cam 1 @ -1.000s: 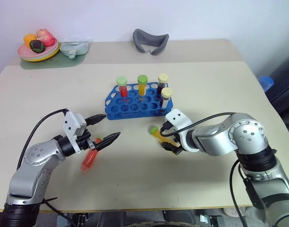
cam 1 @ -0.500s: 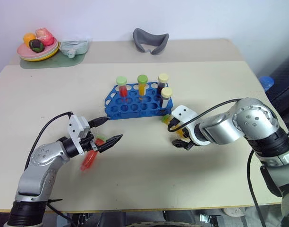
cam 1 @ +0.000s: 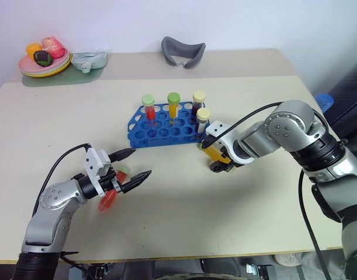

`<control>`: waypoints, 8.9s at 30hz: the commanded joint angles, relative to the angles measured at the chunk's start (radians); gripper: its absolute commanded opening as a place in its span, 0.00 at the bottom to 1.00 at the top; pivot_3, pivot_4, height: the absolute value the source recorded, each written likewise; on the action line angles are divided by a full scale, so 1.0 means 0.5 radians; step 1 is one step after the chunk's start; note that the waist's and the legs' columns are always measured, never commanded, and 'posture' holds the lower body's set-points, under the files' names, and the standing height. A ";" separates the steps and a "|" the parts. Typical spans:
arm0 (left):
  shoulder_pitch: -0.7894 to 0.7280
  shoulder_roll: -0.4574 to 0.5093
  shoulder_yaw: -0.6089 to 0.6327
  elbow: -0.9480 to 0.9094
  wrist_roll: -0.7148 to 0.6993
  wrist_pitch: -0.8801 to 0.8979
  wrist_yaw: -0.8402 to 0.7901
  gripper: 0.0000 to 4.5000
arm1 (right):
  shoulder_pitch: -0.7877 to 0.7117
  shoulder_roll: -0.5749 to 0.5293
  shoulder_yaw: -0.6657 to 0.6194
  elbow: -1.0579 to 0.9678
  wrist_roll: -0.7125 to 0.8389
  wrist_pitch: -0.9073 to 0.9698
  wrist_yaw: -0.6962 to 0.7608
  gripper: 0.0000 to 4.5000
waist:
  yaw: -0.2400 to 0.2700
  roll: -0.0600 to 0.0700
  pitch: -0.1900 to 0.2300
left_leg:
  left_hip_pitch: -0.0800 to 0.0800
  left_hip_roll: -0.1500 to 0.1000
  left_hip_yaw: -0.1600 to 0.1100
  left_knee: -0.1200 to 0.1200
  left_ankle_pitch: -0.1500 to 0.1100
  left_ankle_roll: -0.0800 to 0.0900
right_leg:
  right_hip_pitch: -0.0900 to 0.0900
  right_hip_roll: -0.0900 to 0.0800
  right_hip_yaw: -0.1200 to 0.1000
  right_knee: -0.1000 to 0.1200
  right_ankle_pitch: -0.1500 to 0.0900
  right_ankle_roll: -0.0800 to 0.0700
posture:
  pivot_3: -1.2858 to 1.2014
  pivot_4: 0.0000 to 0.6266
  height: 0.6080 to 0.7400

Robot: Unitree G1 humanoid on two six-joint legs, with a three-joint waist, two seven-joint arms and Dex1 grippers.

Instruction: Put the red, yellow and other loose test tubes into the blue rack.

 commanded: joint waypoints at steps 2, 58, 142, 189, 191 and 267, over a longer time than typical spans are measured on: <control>0.009 0.001 0.009 -0.100 -0.010 -0.003 0.029 1.00 | 0.034 0.006 0.069 0.083 -0.203 0.011 0.130 0.89 | 0.001 -0.002 -0.001 | 0.003 0.000 0.000 0.000 0.000 0.000 | 0.003 0.000 0.000 0.000 0.000 0.000 | 0.52 0.24 1.00; -0.015 -0.192 0.405 -0.175 -0.312 0.101 0.392 1.00 | 1.143 1.406 -0.693 0.219 -2.093 -3.204 0.748 0.33 | -0.002 0.004 0.003 | -0.016 0.000 -0.003 -0.002 0.004 -0.007 | -0.018 -0.001 -0.003 0.006 0.000 0.000 | 0.52 0.24 1.00; -1.301 1.510 -1.149 -0.055 -2.846 2.587 2.955 1.00 | 1.430 0.531 -0.735 -1.239 -1.546 -2.377 1.843 0.99 | 0.002 0.001 0.005 | -0.014 -0.001 -0.008 0.006 0.004 -0.007 | -0.015 0.000 -0.004 0.013 0.000 0.000 | 0.52 0.24 1.00; -0.806 0.511 -0.402 -0.505 -0.637 0.328 1.980 0.18 | 1.585 0.458 -0.945 -1.044 -1.548 -2.357 1.745 1.00 | 0.067 0.002 0.004 | 0.010 -0.003 0.002 -0.004 0.009 -0.016 | 0.012 -0.003 -0.002 -0.003 0.000 0.001 | 0.52 0.24 1.00; -0.761 0.394 -0.488 -0.454 -0.397 0.149 1.777 0.18 | 1.634 0.441 -0.984 -1.041 -1.551 -2.347 1.720 1.00 | 0.063 0.003 0.004 | 0.012 -0.003 0.002 -0.004 0.005 -0.010 | 0.013 -0.002 -0.001 -0.003 0.000 0.001 | 0.52 0.24 1.00; -0.730 -0.828 -0.348 0.986 0.709 -0.962 1.064 0.18 | 1.849 0.400 -1.106 -1.097 -1.536 -2.302 1.534 1.00 | 0.056 0.004 0.001 | 0.015 -0.003 0.000 -0.001 0.002 -0.004 | 0.016 -0.002 0.000 0.001 0.000 0.002 | 0.52 0.24 1.00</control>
